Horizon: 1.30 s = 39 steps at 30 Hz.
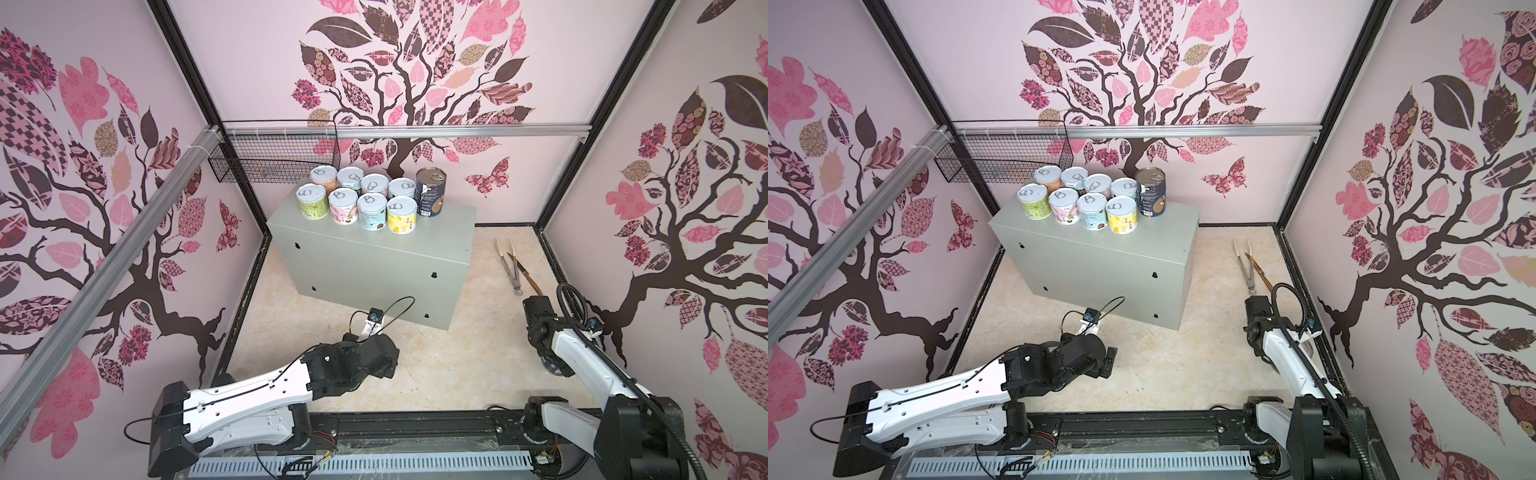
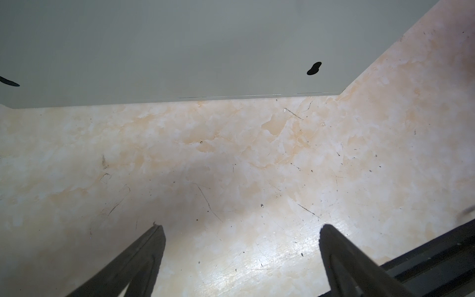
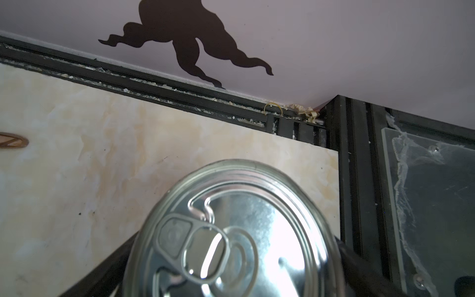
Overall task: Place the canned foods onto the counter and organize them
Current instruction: 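Close the right gripper around the top of the blue can, then lift the blue can with the right gripper and swing it toward the cabinet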
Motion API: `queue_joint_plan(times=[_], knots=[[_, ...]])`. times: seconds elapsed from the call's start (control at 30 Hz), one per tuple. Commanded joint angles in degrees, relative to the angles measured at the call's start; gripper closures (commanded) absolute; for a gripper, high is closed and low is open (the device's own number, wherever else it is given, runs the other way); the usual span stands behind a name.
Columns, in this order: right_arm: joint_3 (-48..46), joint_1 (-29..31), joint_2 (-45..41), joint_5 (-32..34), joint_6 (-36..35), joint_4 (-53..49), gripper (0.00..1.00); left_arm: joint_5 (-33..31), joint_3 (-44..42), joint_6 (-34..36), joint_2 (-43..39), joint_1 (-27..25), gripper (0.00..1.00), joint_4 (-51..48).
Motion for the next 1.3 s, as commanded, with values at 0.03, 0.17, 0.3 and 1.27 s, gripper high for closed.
queue_joint_plan(times=[0.03, 0.17, 0.3, 1.27], knots=[[-0.12, -0.64, 0.80, 1.56, -0.70, 1.32, 0.01, -0.54, -0.85, -0.31, 0.50, -0.23, 0.02, 2.03], [-0.96, -0.66, -0.31, 2.06, 0.17, 2.32, 0.09, -0.68, -0.62, 0.03, 1.08, -0.16, 0.02, 2.62], [-2.06, -0.61, -1.87, 1.27, -0.54, 4.50, 0.20, -0.41, 0.09, 0.65, 1.63, -0.24, 0.02, 2.71], [-1.33, 5.60, -9.95, -43.86, -45.95, 29.47, 0.50, -2.49, -2.59, 0.74, -4.13, -0.24, 0.02, 2.88]])
